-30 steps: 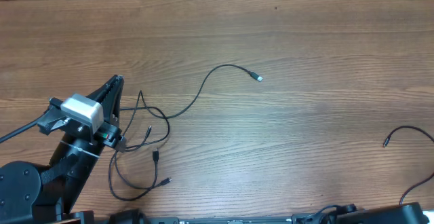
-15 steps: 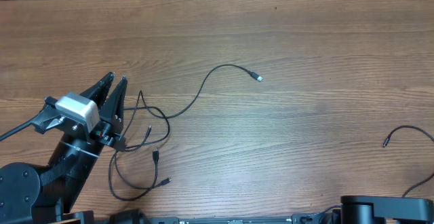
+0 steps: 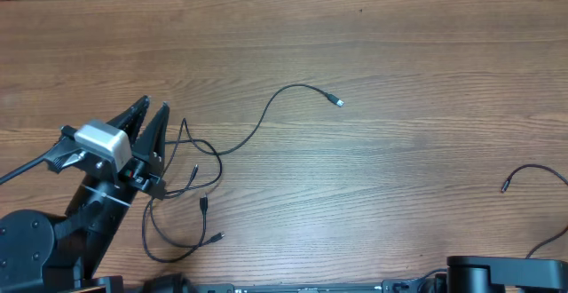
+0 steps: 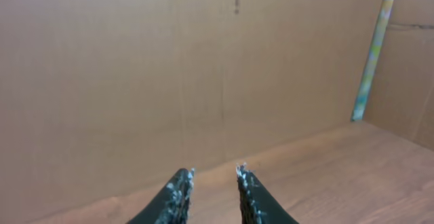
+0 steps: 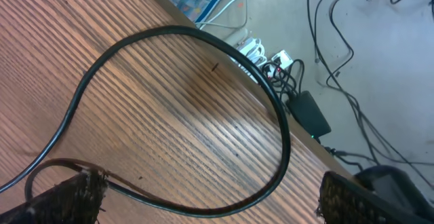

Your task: Untangle cables

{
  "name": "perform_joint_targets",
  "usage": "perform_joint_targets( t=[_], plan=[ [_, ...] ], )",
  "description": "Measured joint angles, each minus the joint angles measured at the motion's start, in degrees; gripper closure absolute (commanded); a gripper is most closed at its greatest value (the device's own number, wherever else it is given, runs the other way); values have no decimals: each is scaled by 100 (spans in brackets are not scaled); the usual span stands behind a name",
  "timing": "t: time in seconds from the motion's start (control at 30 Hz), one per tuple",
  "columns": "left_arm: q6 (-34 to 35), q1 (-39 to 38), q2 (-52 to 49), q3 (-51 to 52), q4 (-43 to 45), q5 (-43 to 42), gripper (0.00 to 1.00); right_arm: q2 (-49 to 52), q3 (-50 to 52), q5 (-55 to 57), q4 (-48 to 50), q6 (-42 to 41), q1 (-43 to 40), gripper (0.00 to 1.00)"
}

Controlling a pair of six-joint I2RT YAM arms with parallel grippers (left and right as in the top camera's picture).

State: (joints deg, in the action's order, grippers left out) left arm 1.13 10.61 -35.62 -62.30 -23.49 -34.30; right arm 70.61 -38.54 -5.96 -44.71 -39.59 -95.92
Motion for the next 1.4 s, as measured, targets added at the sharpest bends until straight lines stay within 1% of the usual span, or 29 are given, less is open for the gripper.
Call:
perform_joint_targets(
  t=[0.03,0.07,0.13,0.33,0.5,0.7,0.73,0.87,0.9,0.93,0.97,1.13,1.27,1.4],
  plan=[
    [4,0,0,0,-37,0,68,2,0,2,15,66,0,0],
    [4,0,0,0,-85,0,63,2,0,13,15,149,2,0],
    [-11,0,0,0,-90,4,61,2,0,26,72,236,2,0],
    [24,0,0,0,-177,275,58,7,0,-164,492,509,2,0],
    [22,0,0,0,-203,503,57,9,2,-1139,929,1040,4,0],
    [24,0,0,0,-205,590,56,79,2,-2118,1045,1567,72,0],
    [22,0,0,0,-212,590,56,118,2,-2236,1099,1648,149,0],
    [24,0,0,0,-225,590,56,361,2,-2579,1316,1961,907,0],
    [22,0,0,0,-227,590,56,417,2,-2557,1392,2006,1123,0],
    [24,0,0,0,-227,590,56,549,2,-2522,1486,2059,1561,0],
    [22,0,0,0,-225,590,56,625,2,-2439,1523,2061,1825,0],
    [24,0,0,0,-227,592,56,876,2,-1480,1574,1867,2710,0],
    [24,0,0,0,-227,592,56,907,2,-625,1572,1646,2999,0],
    [22,0,0,0,-227,592,56,907,-26,-201,1552,1539,3001,0]
  ],
)
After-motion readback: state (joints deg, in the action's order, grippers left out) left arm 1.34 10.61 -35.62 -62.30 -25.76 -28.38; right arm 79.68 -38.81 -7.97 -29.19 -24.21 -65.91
